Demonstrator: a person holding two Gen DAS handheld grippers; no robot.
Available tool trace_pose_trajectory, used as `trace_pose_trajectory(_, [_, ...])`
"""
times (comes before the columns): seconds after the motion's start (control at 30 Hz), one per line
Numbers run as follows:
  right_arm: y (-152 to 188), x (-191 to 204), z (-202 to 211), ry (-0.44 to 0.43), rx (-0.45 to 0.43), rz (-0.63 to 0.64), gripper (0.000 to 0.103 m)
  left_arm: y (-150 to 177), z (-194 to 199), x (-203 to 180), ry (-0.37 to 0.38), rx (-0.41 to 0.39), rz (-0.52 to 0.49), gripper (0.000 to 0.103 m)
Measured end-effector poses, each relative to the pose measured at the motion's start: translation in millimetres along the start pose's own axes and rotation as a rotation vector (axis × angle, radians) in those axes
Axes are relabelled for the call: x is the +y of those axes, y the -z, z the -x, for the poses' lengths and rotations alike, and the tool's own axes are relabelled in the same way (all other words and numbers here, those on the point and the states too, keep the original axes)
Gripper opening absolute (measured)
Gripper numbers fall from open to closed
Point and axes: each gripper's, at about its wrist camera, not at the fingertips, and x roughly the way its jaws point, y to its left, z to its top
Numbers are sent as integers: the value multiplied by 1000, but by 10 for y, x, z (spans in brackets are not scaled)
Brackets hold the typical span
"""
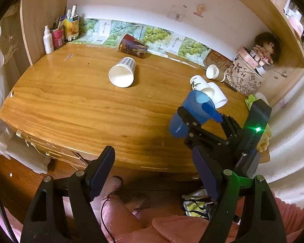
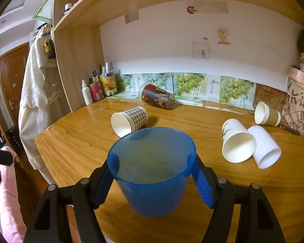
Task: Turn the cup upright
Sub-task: 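Hold the blue cup upright in the right gripper above the desk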
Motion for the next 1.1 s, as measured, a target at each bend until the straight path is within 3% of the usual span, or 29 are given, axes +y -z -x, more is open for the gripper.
trace_pose_trajectory(0.53, [142,35,-132,63,-4,0,72,-121,-99,58,-9,57,-26,82])
trace_pose_trajectory(1.1, [209,162,-164,47,10,11,73,-233,-101,79,-16,71,-22,82])
